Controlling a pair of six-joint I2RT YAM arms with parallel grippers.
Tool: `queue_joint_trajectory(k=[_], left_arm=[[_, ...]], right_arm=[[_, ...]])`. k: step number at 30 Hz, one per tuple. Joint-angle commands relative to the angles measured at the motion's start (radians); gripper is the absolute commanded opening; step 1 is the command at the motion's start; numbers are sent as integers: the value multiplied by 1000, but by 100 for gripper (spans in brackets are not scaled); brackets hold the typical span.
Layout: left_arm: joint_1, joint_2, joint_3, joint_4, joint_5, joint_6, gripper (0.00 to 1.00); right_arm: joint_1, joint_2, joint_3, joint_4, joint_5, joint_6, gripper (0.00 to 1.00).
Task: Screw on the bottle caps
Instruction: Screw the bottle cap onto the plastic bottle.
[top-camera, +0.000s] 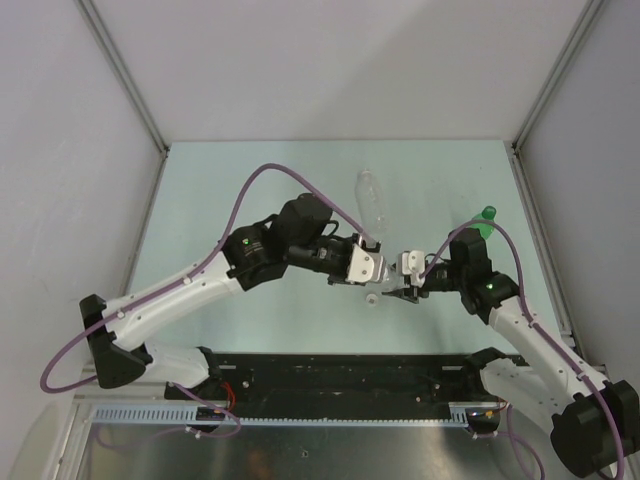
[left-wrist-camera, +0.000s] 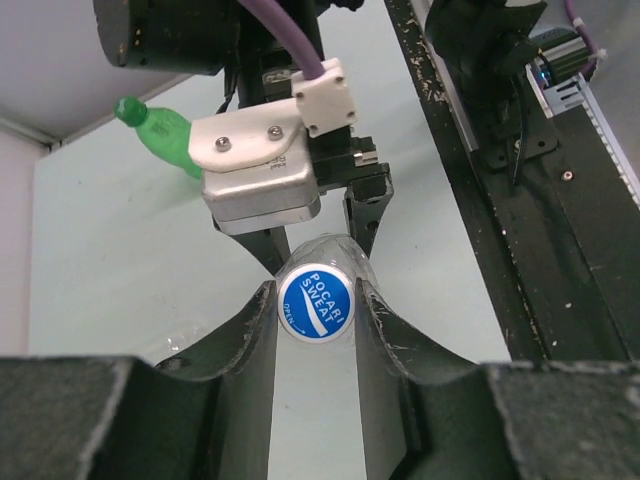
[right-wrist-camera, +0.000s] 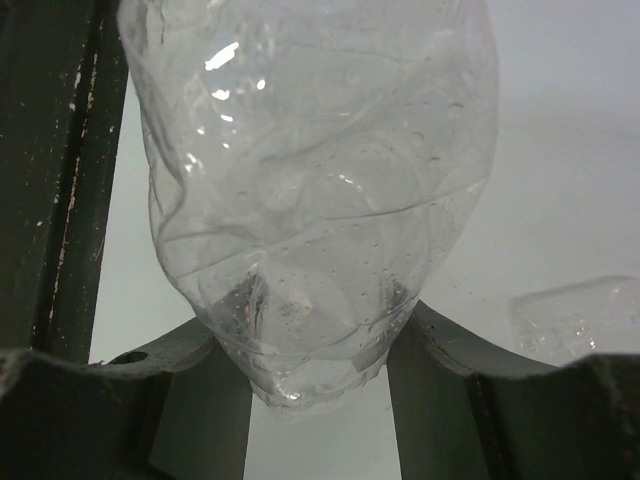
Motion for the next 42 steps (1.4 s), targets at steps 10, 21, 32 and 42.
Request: queue_joint_trajectory(k=[10, 21, 32, 42], left_arm=[[2, 61, -60, -248, 30, 378, 0], [18, 81, 12, -323, 63, 437, 8], [69, 77, 89, -322, 222, 345, 95], [175, 73, 144, -313, 370, 271, 99]], right_arm=[[11, -9, 113, 89, -231, -28, 0], [37, -1, 118, 55, -216, -47, 0], [51, 15, 126, 21, -217, -77, 0], [54, 19, 130, -3, -207, -86, 0]])
